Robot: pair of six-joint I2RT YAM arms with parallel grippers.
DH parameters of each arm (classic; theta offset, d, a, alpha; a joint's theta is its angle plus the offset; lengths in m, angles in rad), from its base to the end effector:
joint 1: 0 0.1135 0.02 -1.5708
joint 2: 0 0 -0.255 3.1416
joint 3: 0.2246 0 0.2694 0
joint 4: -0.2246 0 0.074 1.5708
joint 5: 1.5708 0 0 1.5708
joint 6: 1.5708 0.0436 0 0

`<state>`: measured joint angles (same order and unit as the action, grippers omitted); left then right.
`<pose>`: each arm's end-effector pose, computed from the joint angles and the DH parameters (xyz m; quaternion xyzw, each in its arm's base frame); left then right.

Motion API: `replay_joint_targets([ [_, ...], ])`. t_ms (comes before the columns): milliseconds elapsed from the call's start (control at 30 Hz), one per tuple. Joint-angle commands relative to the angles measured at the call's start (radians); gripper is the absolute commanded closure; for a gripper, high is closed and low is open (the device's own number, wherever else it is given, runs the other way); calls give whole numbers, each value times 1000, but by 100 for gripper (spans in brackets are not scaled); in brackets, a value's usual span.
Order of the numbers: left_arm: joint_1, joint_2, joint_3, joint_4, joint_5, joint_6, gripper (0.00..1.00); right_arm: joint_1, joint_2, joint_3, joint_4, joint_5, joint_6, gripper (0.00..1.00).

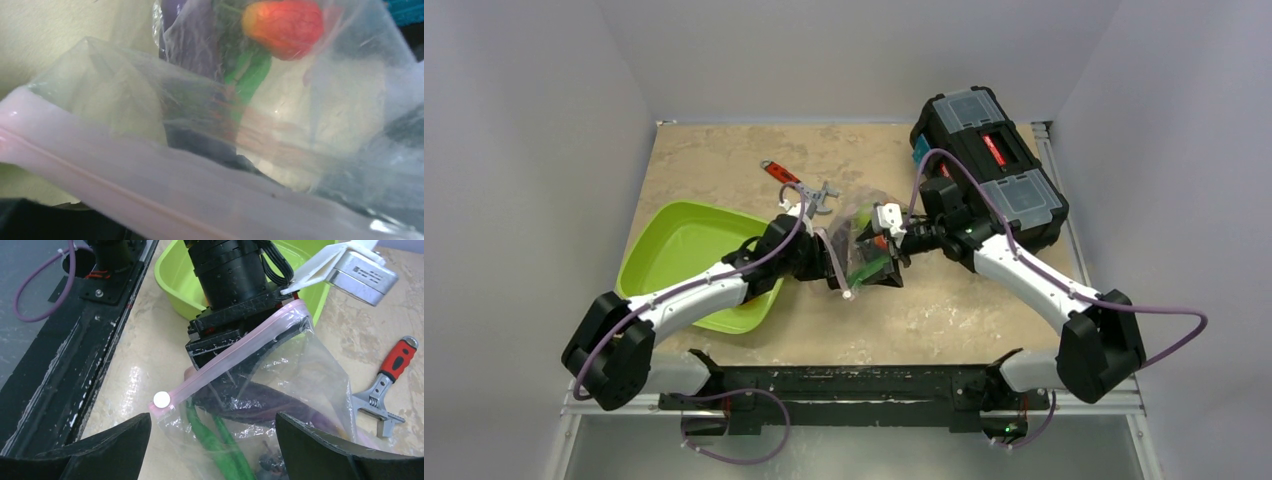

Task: Open the zip-top bag and remove the fake food
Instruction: Pick up the fake vegetable from the zipper food storage bag.

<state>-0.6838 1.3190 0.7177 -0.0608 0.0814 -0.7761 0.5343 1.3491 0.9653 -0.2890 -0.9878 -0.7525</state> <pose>0.2300 -0.1920 0.1892 -0.0236 0.8977 -0.3197 0.3024 0.2453 0.1874 0.2585 -0.6405 0.5112 0.3829 0.4264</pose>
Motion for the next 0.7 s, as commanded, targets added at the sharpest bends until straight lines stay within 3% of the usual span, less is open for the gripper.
replay_joint_targets([
  [0,29,-57,72,-121,-47,-102,100,28,-9,-9,112,2,115,9],
  [167,28,-28,171,-327,-108,-197,100,56,-1,-21,236,105,273,11],
  [667,27,-28,205,-411,-103,-312,100,210,-30,-76,339,435,574,11],
])
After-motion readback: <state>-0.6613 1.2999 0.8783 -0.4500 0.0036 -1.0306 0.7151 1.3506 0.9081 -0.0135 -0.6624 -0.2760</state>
